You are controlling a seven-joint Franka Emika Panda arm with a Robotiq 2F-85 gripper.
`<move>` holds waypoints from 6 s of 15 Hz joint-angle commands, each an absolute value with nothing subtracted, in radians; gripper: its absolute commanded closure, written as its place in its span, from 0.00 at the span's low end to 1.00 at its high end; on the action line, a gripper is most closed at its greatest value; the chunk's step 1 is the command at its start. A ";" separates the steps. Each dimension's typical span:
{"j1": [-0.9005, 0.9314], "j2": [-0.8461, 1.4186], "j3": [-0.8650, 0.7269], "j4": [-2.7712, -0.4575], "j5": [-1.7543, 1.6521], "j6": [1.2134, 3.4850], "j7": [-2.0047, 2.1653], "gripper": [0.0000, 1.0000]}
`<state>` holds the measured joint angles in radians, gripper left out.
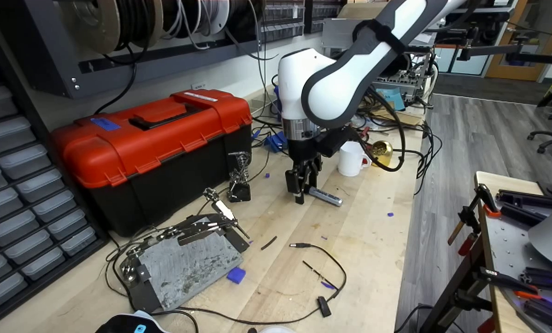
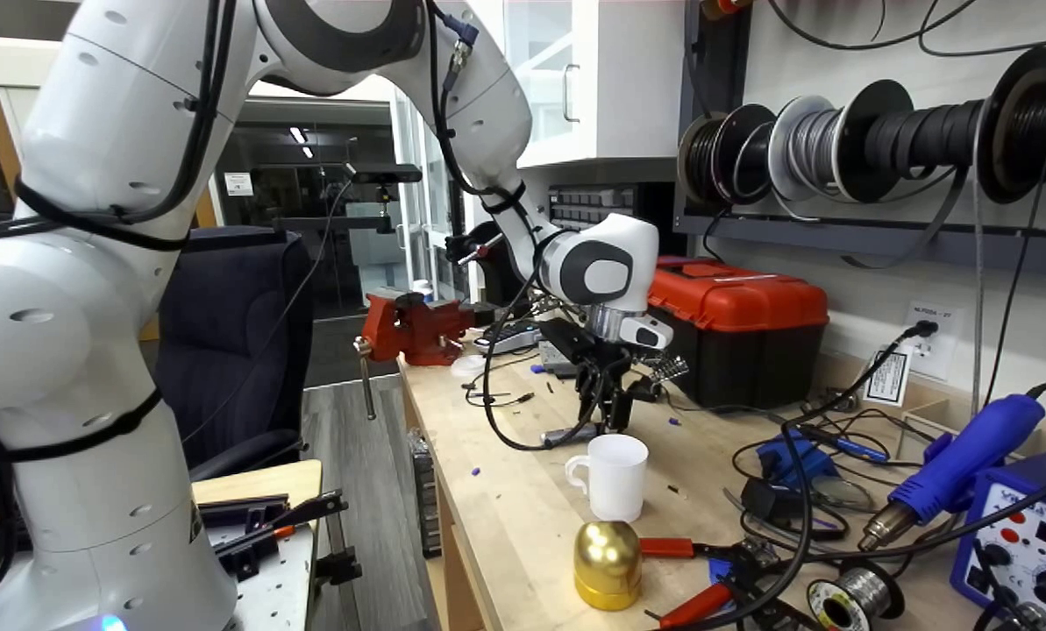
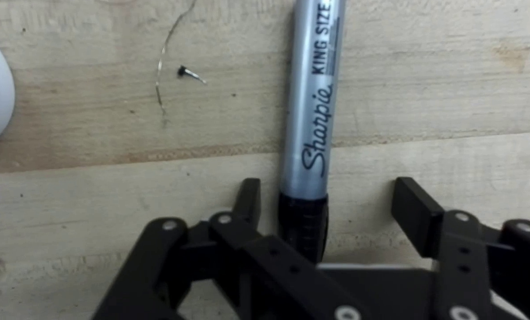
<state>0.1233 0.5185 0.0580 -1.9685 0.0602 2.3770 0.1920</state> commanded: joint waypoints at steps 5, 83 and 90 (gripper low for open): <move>0.099 0.464 0.071 -2.024 0.092 2.420 0.154 0.85; -0.082 0.009 -0.071 -2.697 -0.146 3.372 0.116 0.96; -0.036 0.084 -0.072 -2.722 -0.051 3.473 0.041 0.56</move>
